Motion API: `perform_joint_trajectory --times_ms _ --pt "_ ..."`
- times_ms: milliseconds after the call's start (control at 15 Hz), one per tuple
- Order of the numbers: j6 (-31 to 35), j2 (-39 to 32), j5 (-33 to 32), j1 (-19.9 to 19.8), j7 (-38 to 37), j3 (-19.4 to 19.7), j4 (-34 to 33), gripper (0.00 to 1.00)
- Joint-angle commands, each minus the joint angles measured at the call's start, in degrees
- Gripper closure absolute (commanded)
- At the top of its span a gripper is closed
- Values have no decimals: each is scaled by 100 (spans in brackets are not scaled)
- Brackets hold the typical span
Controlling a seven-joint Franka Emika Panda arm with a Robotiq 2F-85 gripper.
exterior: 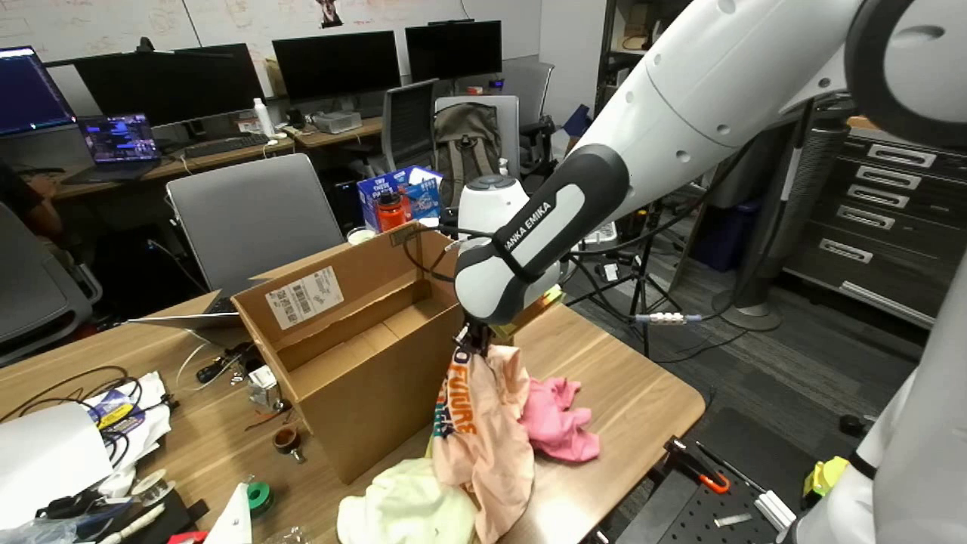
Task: Put two of the cloths into the box.
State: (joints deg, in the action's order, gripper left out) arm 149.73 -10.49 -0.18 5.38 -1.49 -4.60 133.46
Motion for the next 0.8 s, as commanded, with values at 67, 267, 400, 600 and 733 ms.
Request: perform_joint_trajectory --times_ms 67,267,400,600,733 --pt "341 641 -328 15 -451 151 139 99" --pt "470 972 -567 -28 -713 232 40 99" --pt "501 1180 -714 -71 -908 257 -53 99" --pt "462 1448 -842 -167 -1150 231 -238 99" --pt "421 1587 -920 -236 -1279 196 -389 99"
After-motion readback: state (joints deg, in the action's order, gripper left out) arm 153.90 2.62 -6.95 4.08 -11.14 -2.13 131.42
